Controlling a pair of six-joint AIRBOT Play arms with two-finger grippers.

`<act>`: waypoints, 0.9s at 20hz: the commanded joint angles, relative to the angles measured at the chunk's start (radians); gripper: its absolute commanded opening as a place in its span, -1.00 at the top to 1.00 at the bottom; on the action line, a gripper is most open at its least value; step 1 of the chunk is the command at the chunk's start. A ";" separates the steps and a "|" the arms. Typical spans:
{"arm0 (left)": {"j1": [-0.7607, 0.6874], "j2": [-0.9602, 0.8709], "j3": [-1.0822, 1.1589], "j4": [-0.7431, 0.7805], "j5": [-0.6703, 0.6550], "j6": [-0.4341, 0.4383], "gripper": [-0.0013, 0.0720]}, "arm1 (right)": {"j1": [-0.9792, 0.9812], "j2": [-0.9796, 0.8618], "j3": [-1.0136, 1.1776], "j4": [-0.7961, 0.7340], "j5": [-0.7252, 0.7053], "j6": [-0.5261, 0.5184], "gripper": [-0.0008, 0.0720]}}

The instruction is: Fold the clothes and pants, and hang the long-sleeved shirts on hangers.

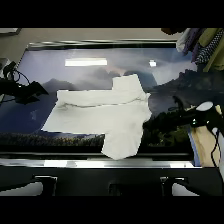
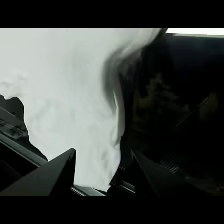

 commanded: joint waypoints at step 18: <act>0.225 0.063 -0.136 -0.007 -0.035 0.090 -0.72 | 0.246 0.047 -0.321 0.162 -0.468 0.010 0.85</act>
